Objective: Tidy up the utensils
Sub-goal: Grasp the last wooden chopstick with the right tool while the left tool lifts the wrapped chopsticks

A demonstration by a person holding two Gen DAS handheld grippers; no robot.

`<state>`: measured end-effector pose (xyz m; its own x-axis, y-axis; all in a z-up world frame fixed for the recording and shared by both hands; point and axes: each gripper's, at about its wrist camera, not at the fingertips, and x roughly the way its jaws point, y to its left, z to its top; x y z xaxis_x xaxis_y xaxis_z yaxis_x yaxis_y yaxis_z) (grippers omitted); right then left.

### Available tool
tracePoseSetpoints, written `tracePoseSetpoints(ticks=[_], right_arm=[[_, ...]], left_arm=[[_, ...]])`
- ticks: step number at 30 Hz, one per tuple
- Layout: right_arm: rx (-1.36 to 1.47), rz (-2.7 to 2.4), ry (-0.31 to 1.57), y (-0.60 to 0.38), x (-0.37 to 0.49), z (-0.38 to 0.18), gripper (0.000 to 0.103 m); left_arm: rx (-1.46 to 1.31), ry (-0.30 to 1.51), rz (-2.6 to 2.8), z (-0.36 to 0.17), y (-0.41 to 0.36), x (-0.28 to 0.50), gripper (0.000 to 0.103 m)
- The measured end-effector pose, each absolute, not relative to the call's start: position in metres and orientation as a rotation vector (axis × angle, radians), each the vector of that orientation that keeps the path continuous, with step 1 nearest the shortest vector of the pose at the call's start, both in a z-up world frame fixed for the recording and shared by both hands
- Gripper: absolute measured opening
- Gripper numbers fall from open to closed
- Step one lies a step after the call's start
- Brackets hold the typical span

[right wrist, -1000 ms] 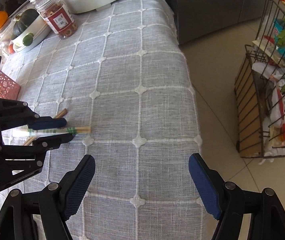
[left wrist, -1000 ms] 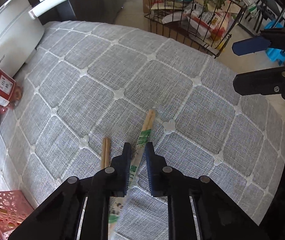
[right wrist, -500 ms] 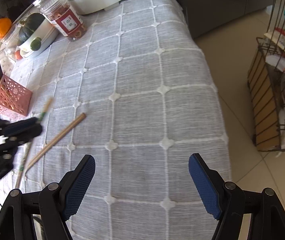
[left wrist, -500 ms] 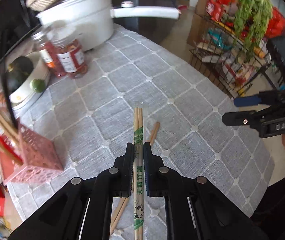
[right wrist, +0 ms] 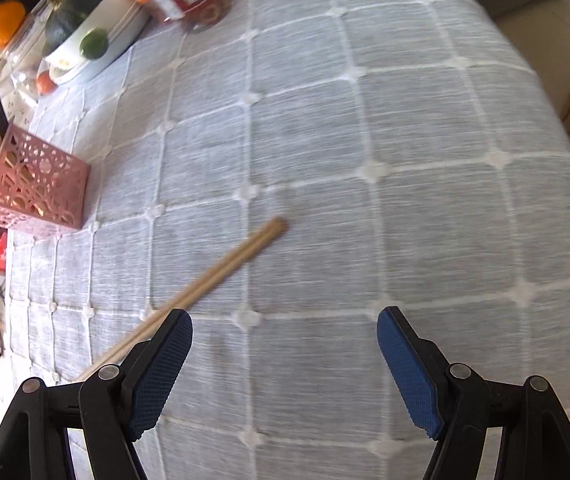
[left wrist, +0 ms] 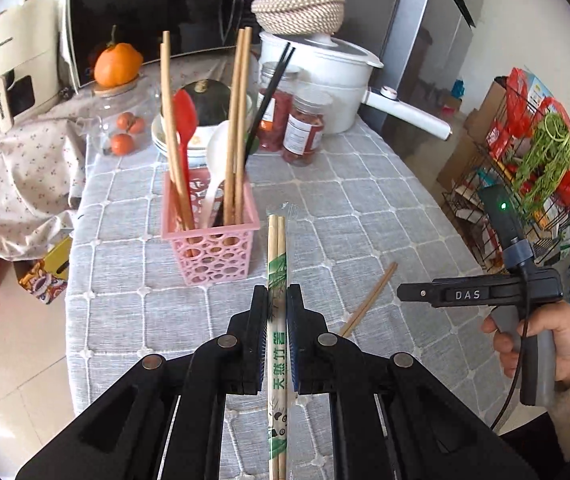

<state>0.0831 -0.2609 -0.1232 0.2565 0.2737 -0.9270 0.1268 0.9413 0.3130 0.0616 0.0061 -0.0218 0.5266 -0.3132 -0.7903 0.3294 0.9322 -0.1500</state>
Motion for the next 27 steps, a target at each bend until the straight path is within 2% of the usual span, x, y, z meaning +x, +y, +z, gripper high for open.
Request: tracePoseSetpoints(ticks=[5, 11, 13, 15, 19, 20, 21, 22, 24, 27], right_arm=[[0.379, 0.071, 1.341, -0.239, 0.098, -0.137, 0.081], [0.239, -0.009, 1.314, -0.206, 0.113, -0.138, 0.079], [0.176, -0.039, 1.308, -0.194, 0.115, -0.138, 0.072], [0.121, -0.065, 1.3, -0.185, 0.116, -0.138, 0.06], [0.083, -0.109, 1.267, -0.182, 0.118, -0.135, 0.045], [0.087, -0.106, 1.251, -0.185, 0.12, -0.134, 0.029], [0.11, -0.081, 1.248, -0.187, 0.123, -0.134, 0.019], [0.125, -0.064, 1.236, -0.189, 0.125, -0.134, 0.016], [0.143, -0.006, 1.212, -0.192, 0.131, -0.135, 0.004], [0.215, 0.06, 1.191, -0.202, 0.141, -0.134, 0.004]], left_arm=[[-0.062, 0.956, -0.355, -0.027, 0.03, 0.07, 0.01], [-0.1, 0.942, -0.354, -0.025, 0.045, 0.075, 0.01], [-0.105, 0.947, -0.35, -0.026, 0.047, 0.076, 0.01], [-0.113, 0.954, -0.346, -0.028, 0.051, 0.077, 0.01], [-0.124, 0.947, -0.336, -0.027, 0.056, 0.077, 0.01], [-0.126, 0.943, -0.334, -0.027, 0.057, 0.077, 0.01], [-0.127, 0.939, -0.331, -0.027, 0.057, 0.076, 0.01], [-0.128, 0.935, -0.328, -0.027, 0.058, 0.076, 0.01], [-0.132, 0.924, -0.326, -0.026, 0.059, 0.076, 0.01], [-0.139, 0.896, -0.325, -0.024, 0.06, 0.074, 0.01]])
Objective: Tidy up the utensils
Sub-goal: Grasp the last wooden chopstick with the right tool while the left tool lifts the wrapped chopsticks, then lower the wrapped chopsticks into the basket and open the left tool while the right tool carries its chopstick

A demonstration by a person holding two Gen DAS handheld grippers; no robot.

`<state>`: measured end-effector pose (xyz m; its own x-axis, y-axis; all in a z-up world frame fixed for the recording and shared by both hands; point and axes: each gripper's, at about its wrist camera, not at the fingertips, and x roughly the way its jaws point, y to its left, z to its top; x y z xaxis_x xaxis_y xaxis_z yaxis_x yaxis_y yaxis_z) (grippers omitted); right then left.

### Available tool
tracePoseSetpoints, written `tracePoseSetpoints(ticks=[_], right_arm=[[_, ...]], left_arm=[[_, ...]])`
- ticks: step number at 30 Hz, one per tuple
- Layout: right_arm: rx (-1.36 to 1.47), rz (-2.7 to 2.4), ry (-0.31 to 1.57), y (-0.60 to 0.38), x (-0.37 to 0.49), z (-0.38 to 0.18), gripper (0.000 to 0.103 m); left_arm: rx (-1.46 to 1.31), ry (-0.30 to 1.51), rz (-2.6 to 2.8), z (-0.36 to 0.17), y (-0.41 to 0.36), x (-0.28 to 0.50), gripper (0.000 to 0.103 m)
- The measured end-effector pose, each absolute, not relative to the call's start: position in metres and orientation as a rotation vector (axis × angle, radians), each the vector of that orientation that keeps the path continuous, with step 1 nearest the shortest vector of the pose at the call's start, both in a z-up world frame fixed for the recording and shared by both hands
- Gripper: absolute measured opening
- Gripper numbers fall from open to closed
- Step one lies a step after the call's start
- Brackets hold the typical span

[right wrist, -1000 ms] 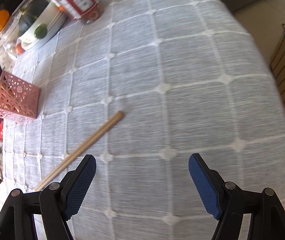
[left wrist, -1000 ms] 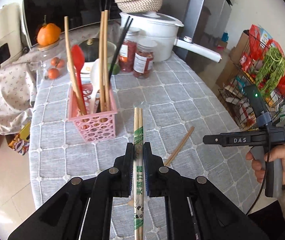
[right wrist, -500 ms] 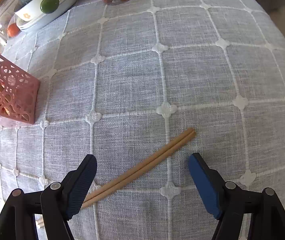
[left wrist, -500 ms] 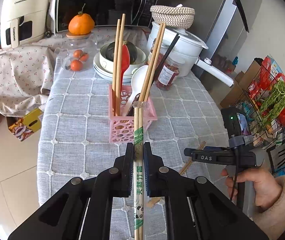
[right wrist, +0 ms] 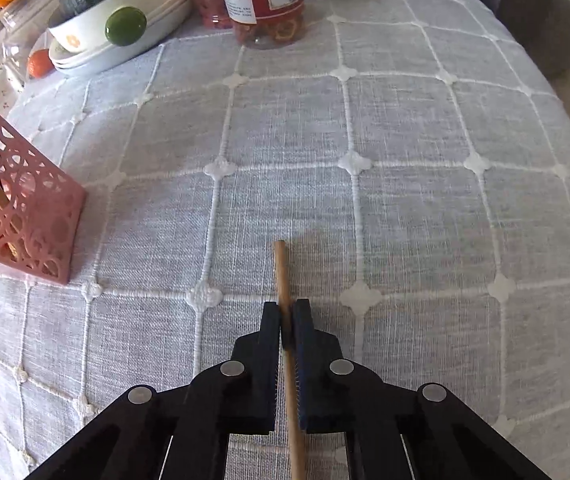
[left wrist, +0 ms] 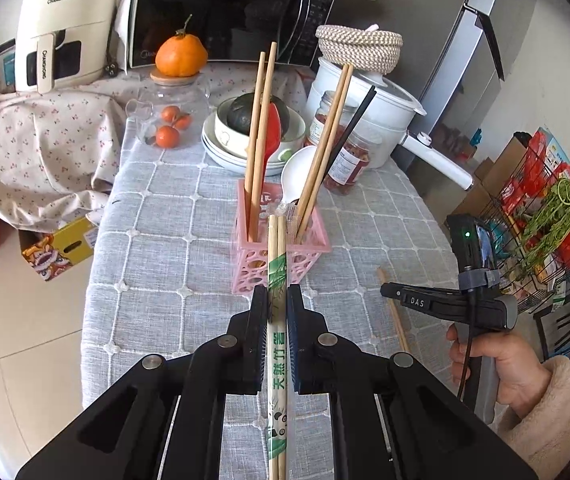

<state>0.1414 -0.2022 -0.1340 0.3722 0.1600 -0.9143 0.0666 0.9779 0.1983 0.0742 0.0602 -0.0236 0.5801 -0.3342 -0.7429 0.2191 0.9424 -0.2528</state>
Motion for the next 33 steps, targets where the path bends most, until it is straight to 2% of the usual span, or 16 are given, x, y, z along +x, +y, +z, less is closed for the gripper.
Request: tracePoseSetpoints(ticks=[4, 7, 9, 12, 14, 15, 17, 21, 33], right_arm=[[0.296, 0.086, 1.194, -0.215, 0.144, -0.131, 0.005], [0.283, 0.086, 1.2, -0.21, 0.145, -0.129, 0.012], [0.245, 0.078, 1.22, -0.205, 0.141, -0.129, 0.031], [0.141, 0.07, 1.25, -0.19, 0.141, -0.138, 0.032], [0.03, 0.061, 1.254, -0.175, 0.142, -0.139, 0.028], [-0.007, 0.06, 1.248, -0.17, 0.142, -0.14, 0.016], [-0.018, 0.069, 1.245, -0.165, 0.142, -0.14, 0.009], [0.097, 0.108, 1.193, -0.172, 0.139, -0.129, 0.009], [0.233, 0.252, 0.808, -0.172, 0.1, -0.027, 0.009]], left_arm=[[-0.146, 0.873, -0.316, -0.021, 0.061, 0.075, 0.01], [-0.157, 0.869, -0.307, -0.022, 0.062, 0.077, 0.01], [-0.16, 0.868, -0.305, -0.022, 0.061, 0.079, 0.01], [-0.16, 0.866, -0.302, -0.023, 0.059, 0.08, 0.01], [-0.159, 0.86, -0.299, -0.022, 0.058, 0.081, 0.01], [-0.158, 0.854, -0.295, -0.022, 0.058, 0.081, 0.01], [-0.167, 0.837, -0.288, -0.02, 0.06, 0.082, 0.01], [-0.213, 0.77, -0.246, -0.009, 0.071, 0.085, 0.01], [-0.261, 0.402, -0.146, 0.045, 0.071, 0.103, 0.01]])
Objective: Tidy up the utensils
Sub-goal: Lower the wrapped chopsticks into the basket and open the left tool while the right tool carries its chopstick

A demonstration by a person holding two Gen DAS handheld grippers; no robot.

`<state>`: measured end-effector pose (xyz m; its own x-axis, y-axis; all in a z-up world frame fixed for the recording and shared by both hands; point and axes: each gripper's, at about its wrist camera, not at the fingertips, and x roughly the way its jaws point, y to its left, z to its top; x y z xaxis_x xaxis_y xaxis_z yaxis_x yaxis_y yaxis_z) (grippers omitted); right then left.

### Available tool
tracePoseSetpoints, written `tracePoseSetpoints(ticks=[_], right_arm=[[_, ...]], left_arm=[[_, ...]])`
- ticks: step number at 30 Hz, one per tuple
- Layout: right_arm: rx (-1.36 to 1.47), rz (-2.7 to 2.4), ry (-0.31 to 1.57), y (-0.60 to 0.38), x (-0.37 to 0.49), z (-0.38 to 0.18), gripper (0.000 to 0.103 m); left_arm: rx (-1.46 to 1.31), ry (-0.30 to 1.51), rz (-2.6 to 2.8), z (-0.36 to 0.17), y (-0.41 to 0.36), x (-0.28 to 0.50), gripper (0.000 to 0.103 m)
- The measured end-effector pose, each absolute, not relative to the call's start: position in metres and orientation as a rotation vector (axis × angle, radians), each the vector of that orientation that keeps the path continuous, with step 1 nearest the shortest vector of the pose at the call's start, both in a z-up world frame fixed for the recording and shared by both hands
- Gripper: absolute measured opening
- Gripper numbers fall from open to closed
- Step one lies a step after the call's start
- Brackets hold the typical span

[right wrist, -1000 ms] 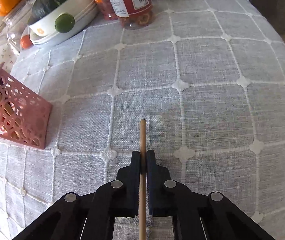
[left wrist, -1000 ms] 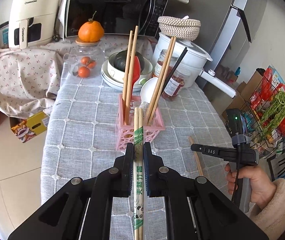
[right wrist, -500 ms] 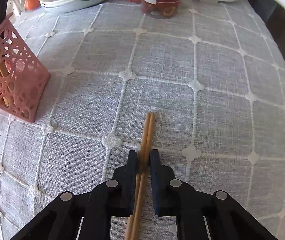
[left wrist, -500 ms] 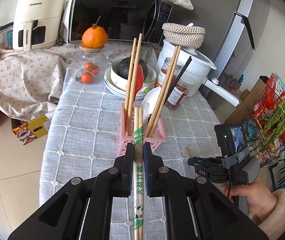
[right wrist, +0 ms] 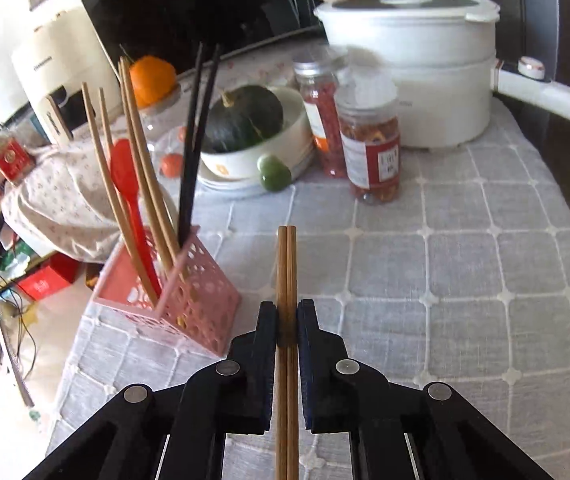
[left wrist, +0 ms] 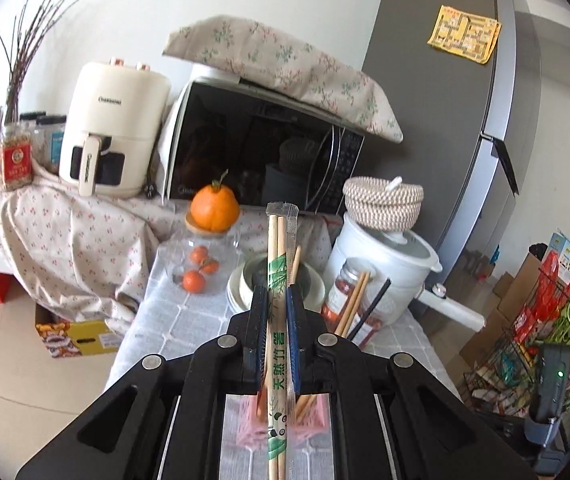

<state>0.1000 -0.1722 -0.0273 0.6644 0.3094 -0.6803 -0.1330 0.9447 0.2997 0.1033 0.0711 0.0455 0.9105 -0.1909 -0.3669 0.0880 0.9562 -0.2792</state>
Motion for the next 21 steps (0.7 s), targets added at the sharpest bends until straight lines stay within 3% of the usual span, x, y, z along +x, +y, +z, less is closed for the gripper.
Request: tracePoseSetpoints(ticks=[8, 21], right_arm=[[0.26, 0.233, 0.676, -0.192, 0.093, -0.006, 0.009], [0.232, 0.233, 0.617, -0.19, 0.093, -0.009, 0.009]], left_arm=[[-0.176, 0.204, -0.098, 0.041, 0.039, 0.118, 0.01], [-0.164, 0.138, -0.066, -0.002, 0.021, 0.149, 0.01]])
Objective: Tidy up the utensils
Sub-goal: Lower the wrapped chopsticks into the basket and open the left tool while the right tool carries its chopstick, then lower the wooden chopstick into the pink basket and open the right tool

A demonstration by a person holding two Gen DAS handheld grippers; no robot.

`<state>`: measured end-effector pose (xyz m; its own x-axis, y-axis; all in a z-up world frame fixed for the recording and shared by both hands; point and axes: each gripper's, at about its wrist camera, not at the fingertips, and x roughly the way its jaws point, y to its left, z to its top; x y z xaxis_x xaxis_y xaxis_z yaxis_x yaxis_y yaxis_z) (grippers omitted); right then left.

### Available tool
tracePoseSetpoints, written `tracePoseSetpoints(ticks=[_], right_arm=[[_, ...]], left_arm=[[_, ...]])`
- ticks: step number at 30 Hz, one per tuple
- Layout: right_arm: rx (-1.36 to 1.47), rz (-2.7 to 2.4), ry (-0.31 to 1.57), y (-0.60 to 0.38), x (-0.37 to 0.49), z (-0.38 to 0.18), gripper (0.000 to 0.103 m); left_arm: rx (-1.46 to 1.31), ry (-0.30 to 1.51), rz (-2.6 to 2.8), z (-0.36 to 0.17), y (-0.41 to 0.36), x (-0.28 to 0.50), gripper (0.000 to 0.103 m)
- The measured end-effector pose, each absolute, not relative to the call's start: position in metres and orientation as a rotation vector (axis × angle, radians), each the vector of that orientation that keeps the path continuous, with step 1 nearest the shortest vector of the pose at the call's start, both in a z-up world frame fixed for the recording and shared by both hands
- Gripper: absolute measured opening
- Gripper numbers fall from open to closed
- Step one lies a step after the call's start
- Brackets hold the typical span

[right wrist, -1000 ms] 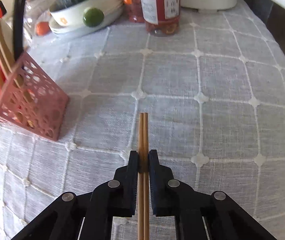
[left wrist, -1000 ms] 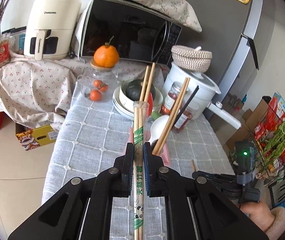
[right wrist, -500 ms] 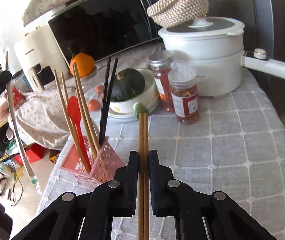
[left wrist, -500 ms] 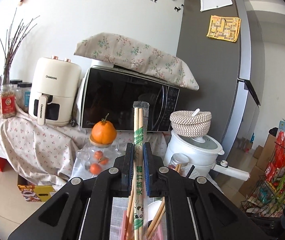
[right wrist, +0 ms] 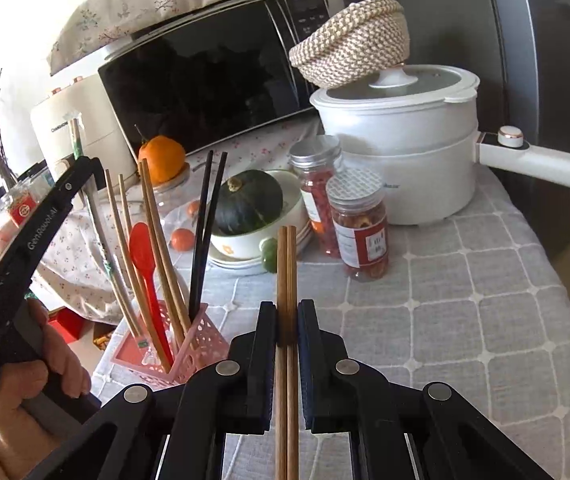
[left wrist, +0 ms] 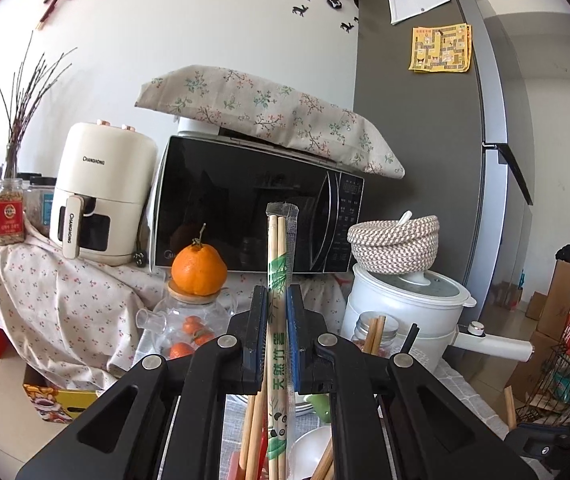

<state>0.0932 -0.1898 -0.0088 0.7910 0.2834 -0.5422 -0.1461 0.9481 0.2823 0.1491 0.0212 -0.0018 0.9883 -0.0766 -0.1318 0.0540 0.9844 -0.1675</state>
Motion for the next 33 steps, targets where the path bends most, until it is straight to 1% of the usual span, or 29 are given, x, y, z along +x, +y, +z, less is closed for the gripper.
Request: tracePoseSetpoints(ticks=[9, 14, 16, 18, 20, 23, 24, 26, 27, 28, 29, 33], right_arm=[[0.217, 0.246, 0.555, -0.184, 0.088, 0.0, 0.009], [0.247, 0.258, 0.534, -0.184, 0.085, 0.007, 0.009], [0.259, 0.254, 0.521, -0.185, 0.083, 0.012, 0.009], [0.273, 0.251, 0.5, -0.186, 0.082, 0.019, 0.009], [0.283, 0.247, 0.472, -0.188, 0.08, 0.027, 0.009], [0.271, 0.251, 0.441, -0.186, 0.076, 0.038, 0.009], [0.264, 0.25, 0.434, -0.185, 0.074, 0.042, 0.009], [0.267, 0.256, 0.421, -0.186, 0.071, 0.048, 0.009], [0.27, 0.258, 0.412, -0.186, 0.069, 0.051, 0.009], [0.274, 0.262, 0.403, -0.187, 0.068, 0.054, 0.009], [0.278, 0.264, 0.394, -0.187, 0.067, 0.057, 0.009], [0.28, 0.278, 0.366, -0.184, 0.066, 0.065, 0.009]], left_arm=[[-0.18, 0.233, -0.064, -0.028, 0.028, 0.151, 0.01], [-0.154, 0.354, -0.079, -0.023, 0.03, 0.144, 0.011], [-0.135, 0.399, -0.084, -0.018, 0.031, 0.135, 0.013], [-0.12, 0.453, -0.076, -0.012, 0.033, 0.126, 0.02], [-0.099, 0.509, -0.059, -0.006, 0.036, 0.116, 0.034], [-0.078, 0.583, -0.021, 0.003, 0.042, 0.102, 0.046], [-0.072, 0.61, -0.008, 0.005, 0.043, 0.098, 0.048], [-0.056, 0.67, 0.016, 0.008, 0.045, 0.09, 0.062], [-0.054, 0.695, 0.029, 0.009, 0.047, 0.085, 0.066], [-0.055, 0.72, 0.038, 0.009, 0.048, 0.081, 0.075], [-0.058, 0.738, 0.049, 0.008, 0.05, 0.077, 0.08], [-0.015, 0.786, 0.063, -0.005, 0.051, 0.068, 0.087]])
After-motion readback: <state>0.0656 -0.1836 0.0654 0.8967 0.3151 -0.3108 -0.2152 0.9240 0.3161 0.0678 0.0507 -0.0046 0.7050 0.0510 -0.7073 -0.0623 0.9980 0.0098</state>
